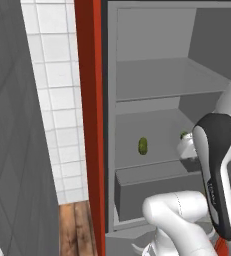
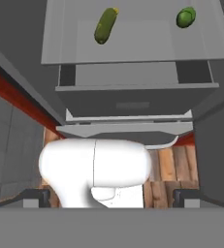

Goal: Gather the cucumber and avocado from the fridge and place them on a tray on the dining counter. Then gather the fishs from the fridge and place them on the other tray.

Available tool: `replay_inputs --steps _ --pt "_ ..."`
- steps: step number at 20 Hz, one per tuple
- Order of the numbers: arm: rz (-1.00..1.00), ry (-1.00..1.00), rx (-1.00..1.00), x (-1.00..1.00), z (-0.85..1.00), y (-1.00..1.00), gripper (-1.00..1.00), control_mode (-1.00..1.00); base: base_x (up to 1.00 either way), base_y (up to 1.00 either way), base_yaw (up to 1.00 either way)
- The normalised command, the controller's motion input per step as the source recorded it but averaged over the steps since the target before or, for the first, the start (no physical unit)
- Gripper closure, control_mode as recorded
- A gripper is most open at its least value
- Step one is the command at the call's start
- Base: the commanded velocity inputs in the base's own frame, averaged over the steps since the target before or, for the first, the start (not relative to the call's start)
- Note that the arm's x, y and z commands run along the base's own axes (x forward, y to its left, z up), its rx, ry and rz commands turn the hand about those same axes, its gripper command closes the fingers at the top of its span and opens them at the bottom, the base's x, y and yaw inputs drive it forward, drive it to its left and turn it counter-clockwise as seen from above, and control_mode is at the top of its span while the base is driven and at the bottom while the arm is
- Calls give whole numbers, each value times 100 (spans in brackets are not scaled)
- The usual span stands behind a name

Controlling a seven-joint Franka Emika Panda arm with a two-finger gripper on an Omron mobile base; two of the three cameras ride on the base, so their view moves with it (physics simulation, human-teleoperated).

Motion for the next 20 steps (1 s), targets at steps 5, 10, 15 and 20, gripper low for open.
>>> replay_inputs --steps 5,10,15,20 --pt "3 -5 0 43 -41 4 -100 -100 0 0 0" --pt "7 -14 0 41 -48 10 -100 -100 0 0 0" --pt "5 -19 6 40 -25 0 -100 -100 0 0 0" --pt "0 -11 2 39 -12 0 -100 -100 0 0 0"
